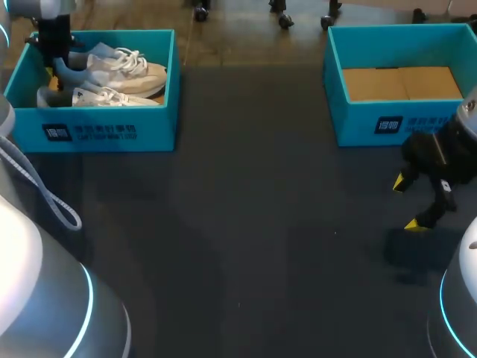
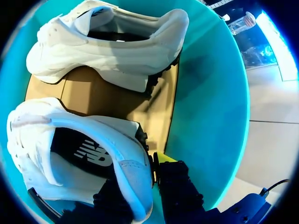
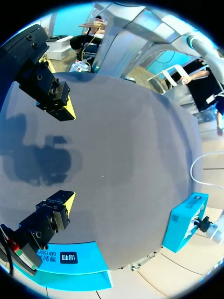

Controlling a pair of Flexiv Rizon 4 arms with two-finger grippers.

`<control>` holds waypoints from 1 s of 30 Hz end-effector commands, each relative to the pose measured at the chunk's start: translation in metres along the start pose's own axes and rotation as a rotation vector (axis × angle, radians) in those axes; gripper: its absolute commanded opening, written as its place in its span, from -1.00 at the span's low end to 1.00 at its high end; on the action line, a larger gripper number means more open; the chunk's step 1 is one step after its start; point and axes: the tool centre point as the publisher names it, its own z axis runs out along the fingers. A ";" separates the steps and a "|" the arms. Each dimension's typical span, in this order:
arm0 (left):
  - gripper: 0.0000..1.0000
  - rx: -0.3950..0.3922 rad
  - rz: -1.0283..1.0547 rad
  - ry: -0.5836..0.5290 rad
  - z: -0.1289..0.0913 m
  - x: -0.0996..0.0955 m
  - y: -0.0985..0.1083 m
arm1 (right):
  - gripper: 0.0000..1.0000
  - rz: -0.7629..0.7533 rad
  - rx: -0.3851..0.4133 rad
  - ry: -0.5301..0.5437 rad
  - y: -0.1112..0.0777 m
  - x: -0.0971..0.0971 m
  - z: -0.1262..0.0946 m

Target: Take the shoe out of the shoebox, open the shoe tongue, remove and reinsert the insole, then place the shoe into the shoebox

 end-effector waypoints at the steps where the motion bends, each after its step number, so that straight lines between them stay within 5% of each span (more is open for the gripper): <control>1: -0.97 0.005 0.002 0.003 0.005 -0.001 0.004 | 1.00 0.000 0.002 -0.001 0.000 0.000 0.001; 3: -0.34 0.009 0.005 0.002 0.006 -0.001 0.003 | 1.00 0.000 0.002 -0.001 0.000 0.000 0.001; 7: 0.28 0.016 0.007 -0.011 0.004 0.001 0.002 | 1.00 0.000 0.002 -0.001 0.000 0.000 0.001; 9: 0.92 0.012 0.014 -0.032 -0.003 0.003 0.001 | 1.00 0.000 0.002 -0.001 0.000 0.000 0.001; 10: 1.00 0.017 0.017 -0.046 -0.006 0.004 0.000 | 1.00 0.000 0.002 -0.001 0.000 0.000 0.001; 22: 1.00 -0.015 0.059 -0.137 -0.083 0.010 -0.026 | 1.00 0.000 0.002 -0.001 0.000 0.000 0.001; 30: 1.00 -0.025 0.100 -0.156 -0.105 0.019 -0.063 | 1.00 0.000 0.002 -0.001 0.000 0.000 0.001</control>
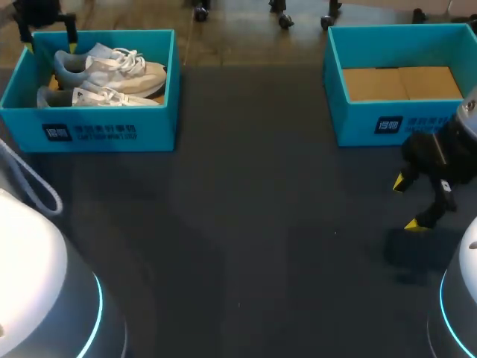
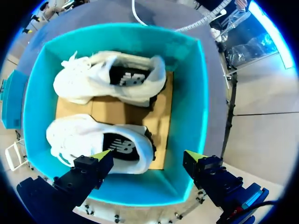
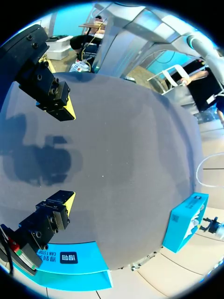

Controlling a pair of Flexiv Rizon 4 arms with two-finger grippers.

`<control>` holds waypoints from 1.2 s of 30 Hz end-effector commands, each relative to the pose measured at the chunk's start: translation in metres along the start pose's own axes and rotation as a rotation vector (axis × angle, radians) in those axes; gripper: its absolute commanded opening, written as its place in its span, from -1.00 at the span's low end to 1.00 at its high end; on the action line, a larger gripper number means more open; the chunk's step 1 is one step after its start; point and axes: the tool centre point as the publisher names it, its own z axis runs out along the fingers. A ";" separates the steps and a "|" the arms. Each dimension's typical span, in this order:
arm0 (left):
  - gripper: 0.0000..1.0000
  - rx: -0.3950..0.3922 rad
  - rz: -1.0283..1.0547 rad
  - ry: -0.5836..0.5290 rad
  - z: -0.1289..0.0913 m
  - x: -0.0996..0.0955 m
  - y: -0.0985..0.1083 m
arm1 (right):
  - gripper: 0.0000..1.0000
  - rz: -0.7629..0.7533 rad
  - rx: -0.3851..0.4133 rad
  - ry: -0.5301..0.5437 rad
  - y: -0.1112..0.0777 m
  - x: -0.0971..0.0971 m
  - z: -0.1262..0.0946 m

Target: Take the shoe out of the shoebox, open the shoe tongue, remove and reinsert the insole, then place the shoe into the shoebox

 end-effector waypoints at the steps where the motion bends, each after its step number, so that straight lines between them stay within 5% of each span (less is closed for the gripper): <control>1: 1.00 -0.061 0.021 -0.010 -0.021 0.006 -0.056 | 1.00 -0.001 0.002 -0.001 0.000 0.000 0.001; 25: 1.00 -0.072 0.066 -0.051 -0.032 0.023 -0.175 | 1.00 -0.001 0.002 -0.001 0.000 0.000 0.001; 36: 1.00 -0.122 0.022 -0.032 -0.009 0.022 -0.179 | 1.00 -0.001 0.002 -0.001 0.000 0.000 0.001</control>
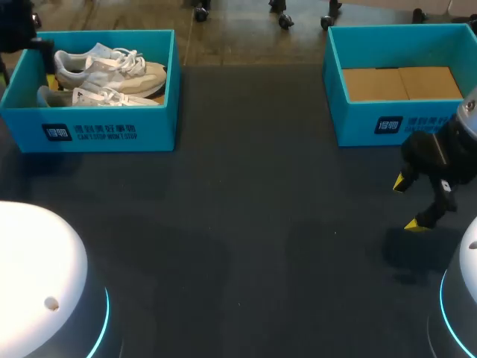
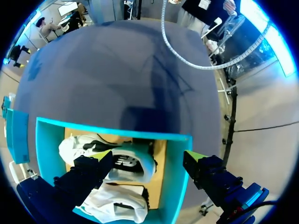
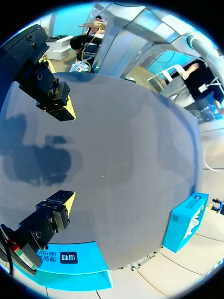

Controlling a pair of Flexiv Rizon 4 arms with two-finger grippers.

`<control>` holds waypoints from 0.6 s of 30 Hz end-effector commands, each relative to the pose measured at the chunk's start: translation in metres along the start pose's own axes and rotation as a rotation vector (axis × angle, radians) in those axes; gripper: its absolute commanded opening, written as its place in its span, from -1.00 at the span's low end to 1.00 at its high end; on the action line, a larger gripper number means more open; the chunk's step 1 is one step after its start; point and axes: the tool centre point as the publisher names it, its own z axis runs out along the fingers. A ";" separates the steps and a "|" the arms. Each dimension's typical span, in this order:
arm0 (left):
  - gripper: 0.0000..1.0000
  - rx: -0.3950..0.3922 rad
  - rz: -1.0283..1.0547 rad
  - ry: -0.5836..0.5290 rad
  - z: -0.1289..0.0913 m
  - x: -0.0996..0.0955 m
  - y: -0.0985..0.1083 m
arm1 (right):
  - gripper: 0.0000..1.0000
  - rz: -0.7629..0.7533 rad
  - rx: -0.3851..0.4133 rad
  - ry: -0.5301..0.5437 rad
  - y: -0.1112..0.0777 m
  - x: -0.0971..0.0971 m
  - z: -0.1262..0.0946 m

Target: Take the shoe out of the shoebox, open the shoe tongue, remove and reinsert the insole, then place the shoe into the shoebox

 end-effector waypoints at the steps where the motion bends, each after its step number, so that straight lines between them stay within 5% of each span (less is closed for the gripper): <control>1: 1.00 -0.240 -0.012 -0.002 0.013 0.001 -0.003 | 1.00 -0.001 0.002 -0.001 0.000 0.000 0.001; 18: 1.00 -0.202 -0.026 -0.002 0.009 0.008 0.027 | 1.00 -0.001 0.002 -0.001 0.000 0.000 0.001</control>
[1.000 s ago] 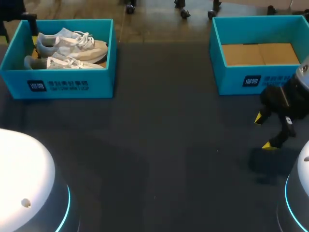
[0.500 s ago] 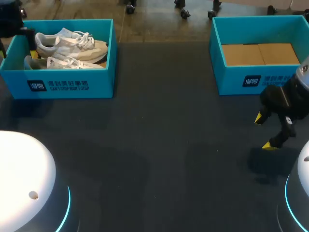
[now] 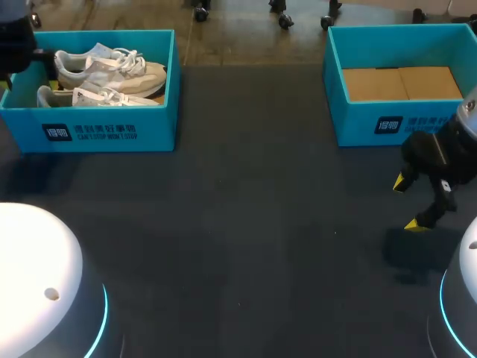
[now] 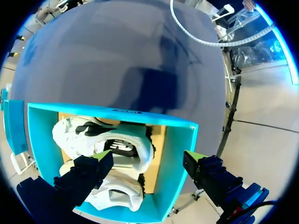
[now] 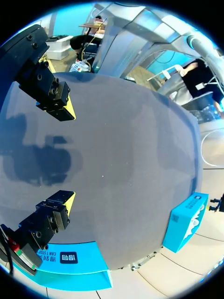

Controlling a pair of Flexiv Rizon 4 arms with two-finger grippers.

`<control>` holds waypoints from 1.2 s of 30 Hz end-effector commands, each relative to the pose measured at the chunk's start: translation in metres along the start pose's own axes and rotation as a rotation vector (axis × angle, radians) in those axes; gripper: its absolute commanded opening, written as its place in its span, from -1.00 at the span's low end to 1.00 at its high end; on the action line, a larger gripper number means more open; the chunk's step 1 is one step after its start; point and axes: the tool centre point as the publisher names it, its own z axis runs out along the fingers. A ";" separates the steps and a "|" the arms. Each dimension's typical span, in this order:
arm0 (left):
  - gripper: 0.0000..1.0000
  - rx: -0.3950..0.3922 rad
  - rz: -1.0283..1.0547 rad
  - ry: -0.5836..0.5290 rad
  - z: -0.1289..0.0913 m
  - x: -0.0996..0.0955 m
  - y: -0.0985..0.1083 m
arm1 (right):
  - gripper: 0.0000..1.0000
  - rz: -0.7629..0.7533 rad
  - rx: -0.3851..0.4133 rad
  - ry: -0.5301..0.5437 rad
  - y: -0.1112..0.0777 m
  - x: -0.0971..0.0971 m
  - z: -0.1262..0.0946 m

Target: Take the shoe out of the shoebox, open the shoe tongue, remove and reinsert the insole, then place the shoe into the shoebox

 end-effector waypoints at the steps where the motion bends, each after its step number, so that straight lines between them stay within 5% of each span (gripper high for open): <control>1: 1.00 0.025 0.010 -0.008 -0.002 0.004 0.007 | 1.00 -0.001 0.002 -0.001 0.000 0.000 0.001; 36: 1.00 0.083 0.158 -0.033 0.068 -0.015 0.036 | 1.00 -0.001 0.002 -0.001 0.000 0.000 0.001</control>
